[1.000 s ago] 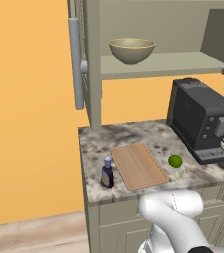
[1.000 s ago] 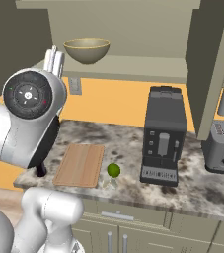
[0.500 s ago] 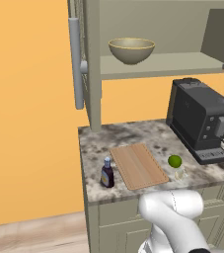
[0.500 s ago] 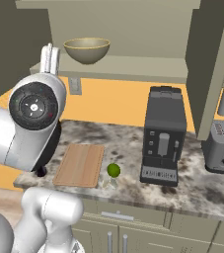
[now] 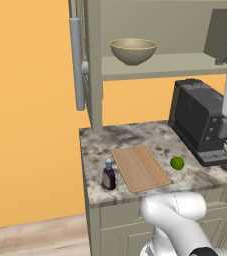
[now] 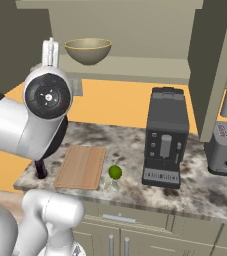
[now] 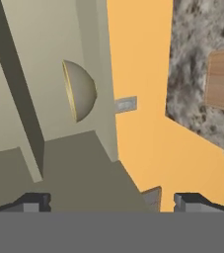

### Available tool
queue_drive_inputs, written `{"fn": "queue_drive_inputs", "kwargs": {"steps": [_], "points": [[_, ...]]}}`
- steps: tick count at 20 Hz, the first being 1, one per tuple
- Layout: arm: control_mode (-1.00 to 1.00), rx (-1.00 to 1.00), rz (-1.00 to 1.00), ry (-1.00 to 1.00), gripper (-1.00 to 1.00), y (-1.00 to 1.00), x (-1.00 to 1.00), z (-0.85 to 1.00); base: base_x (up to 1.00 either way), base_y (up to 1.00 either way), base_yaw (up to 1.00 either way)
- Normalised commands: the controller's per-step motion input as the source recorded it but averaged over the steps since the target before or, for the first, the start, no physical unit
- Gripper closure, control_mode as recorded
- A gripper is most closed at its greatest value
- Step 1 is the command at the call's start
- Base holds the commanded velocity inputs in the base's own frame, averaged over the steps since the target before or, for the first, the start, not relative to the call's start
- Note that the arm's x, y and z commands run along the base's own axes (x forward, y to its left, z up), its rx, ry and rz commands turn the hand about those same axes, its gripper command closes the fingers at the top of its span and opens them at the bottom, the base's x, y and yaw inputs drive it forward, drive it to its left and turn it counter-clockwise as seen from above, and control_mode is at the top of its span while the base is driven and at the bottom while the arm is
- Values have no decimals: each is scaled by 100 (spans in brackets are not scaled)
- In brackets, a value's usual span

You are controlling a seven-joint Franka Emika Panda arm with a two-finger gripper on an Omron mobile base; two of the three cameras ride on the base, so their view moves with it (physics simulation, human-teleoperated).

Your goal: Open the cabinet. Place the bowl and condiment on the counter. Then place the lime and garlic on the cutting board.

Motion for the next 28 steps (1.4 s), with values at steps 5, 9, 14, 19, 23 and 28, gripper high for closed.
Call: {"fn": "queue_drive_inputs", "kwargs": {"steps": [5, 9, 14, 19, 23, 28], "points": [[-100, -3, 1, -5, -100, 0, 6, 8, 0, 0, 0], [-100, -1, 0, 0, -100, 0, 30, 0, 0, 0, 0], [-100, 0, 0, 0, -100, 2, 37, -1, 0, 0, 0], [-100, -7, 0, 0, -100, 0, 10, 0, 0, 0, 0], [-100, -14, 2, 0, -100, 0, 15, 0, 0, 0, 0], [-100, -10, 4, 0, -100, 0, 11, 0, 0, 0, 0]]}}
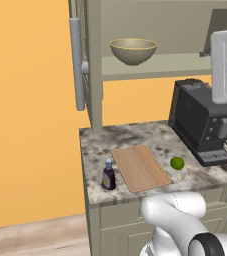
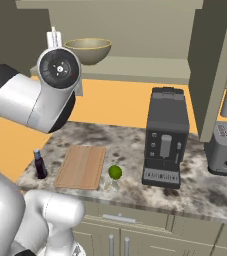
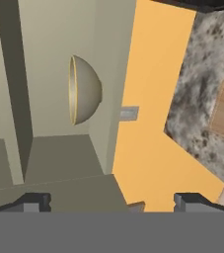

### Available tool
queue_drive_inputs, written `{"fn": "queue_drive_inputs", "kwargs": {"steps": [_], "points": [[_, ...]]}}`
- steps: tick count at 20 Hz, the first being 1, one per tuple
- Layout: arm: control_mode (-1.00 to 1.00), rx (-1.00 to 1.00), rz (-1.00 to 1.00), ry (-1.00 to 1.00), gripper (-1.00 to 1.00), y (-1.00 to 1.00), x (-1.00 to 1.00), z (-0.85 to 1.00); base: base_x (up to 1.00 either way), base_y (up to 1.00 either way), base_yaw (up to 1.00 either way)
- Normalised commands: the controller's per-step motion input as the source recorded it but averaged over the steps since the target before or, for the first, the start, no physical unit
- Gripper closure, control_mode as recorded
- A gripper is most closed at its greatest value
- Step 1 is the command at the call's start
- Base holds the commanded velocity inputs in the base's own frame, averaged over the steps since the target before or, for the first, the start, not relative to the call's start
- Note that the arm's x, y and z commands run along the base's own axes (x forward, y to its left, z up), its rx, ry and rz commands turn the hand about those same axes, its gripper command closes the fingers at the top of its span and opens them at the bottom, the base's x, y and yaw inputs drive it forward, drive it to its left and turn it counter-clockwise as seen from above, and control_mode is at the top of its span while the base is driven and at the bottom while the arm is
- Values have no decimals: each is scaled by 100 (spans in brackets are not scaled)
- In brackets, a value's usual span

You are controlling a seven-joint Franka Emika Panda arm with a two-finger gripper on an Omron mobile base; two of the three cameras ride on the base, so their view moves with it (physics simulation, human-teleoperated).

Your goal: Open the cabinet. Place the bowl and condiment on the counter. Then place the lime and garlic on the cutting board.

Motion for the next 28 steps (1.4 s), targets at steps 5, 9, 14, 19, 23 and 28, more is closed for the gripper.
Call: {"fn": "queue_drive_inputs", "kwargs": {"steps": [5, 9, 14, 19, 23, 28], "points": [[-100, -1, 4, 0, -100, 3, 18, 0, 0, 0, 0], [-100, 0, 0, 0, -100, 31, 35, 0, 0, 0, 0], [-100, 0, 0, -2, -100, 15, 22, 0, 0, 0, 0], [-100, 0, 0, 0, -100, 0, 23, 0, 0, 0, 0], [-100, 0, 0, 0, -100, 0, 36, 0, 0, 0, 0], [-100, 0, 0, 1, -100, 0, 42, 0, 0, 0, 0]]}}
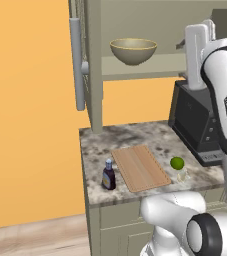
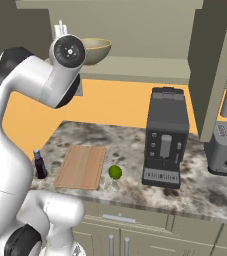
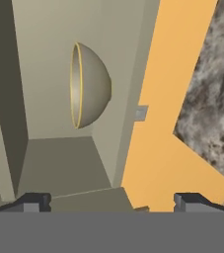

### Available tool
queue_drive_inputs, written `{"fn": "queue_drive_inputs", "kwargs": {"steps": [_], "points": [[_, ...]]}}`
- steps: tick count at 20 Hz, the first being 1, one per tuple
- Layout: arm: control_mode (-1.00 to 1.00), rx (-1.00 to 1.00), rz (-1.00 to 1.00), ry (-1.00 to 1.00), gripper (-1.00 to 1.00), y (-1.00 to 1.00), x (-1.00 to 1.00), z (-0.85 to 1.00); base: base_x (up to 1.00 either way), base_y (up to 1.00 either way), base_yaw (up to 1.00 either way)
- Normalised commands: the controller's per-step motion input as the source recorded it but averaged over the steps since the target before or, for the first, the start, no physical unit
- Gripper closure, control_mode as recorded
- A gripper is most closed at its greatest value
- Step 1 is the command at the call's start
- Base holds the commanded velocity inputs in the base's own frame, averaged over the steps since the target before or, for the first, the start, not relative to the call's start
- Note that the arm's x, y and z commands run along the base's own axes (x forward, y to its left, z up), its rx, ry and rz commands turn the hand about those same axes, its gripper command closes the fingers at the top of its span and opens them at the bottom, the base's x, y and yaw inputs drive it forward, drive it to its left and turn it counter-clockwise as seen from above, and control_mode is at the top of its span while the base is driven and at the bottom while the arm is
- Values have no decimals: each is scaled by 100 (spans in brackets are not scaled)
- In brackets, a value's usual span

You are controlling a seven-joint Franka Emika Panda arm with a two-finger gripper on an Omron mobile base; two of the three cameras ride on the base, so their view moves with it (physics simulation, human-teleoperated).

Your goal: Open the cabinet. Place the bowl and condiment on the counter. Then place the lime and garlic on the cutting board.

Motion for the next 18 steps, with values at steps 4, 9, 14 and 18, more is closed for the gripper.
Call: {"fn": "queue_drive_inputs", "kwargs": {"steps": [4, 9, 14, 18], "points": [[-100, 0, 0, 3, -100, -1, 37, 0, 0, 0, 0], [-100, 0, 1, 7, -100, -5, 29, 0, 0, 0, 0], [-100, 0, 5, 8, -100, -13, 21, 0, 0, 0, 0], [-100, 0, 5, 7, -100, -5, 22, 0, 0, 0, 0]]}}
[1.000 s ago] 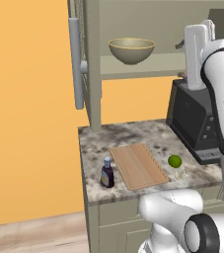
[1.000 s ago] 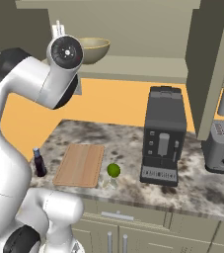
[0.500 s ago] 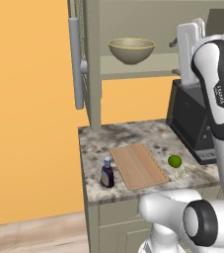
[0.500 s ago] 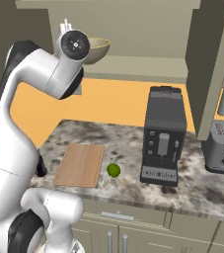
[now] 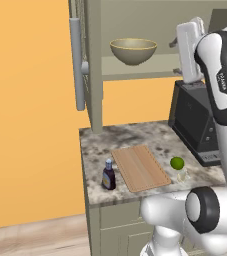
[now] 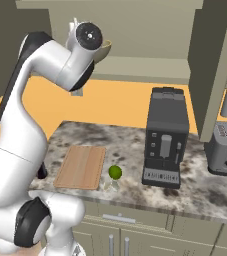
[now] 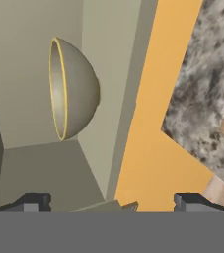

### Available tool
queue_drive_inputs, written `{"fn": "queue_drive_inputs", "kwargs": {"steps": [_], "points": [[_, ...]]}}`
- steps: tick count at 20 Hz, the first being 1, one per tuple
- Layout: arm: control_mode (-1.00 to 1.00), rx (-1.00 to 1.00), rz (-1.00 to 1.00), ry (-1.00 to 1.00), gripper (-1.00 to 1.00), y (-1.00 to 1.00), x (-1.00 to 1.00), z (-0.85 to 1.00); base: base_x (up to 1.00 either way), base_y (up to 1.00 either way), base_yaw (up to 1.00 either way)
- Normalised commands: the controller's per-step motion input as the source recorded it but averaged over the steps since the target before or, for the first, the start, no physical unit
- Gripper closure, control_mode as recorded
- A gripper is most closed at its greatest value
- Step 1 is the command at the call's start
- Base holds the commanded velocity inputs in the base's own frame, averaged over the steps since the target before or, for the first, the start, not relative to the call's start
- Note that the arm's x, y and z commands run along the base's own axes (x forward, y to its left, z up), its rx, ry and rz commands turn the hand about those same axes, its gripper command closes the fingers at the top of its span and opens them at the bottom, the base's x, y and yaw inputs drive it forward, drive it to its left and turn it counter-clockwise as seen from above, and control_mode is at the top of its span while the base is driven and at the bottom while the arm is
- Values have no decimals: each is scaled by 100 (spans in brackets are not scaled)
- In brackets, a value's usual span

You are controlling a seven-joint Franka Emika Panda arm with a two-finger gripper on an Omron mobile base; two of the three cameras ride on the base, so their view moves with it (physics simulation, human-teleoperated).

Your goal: Open the cabinet. Place the bowl and condiment on the counter. Then place the lime and garlic on the cutting board.

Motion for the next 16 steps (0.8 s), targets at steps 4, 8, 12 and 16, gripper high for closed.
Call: {"fn": "queue_drive_inputs", "kwargs": {"steps": [4, 8, 12, 16], "points": [[-100, 0, 5, 8, -100, 0, 34, 0, 0, 0, 0], [-100, -2, 5, 3, -100, 0, 40, 0, 0, 0, 0], [-100, -3, 4, 0, -100, 0, 27, -1, 0, 0, 0], [-100, -6, 4, 0, -100, 0, 17, -10, 0, 0, 0]]}}
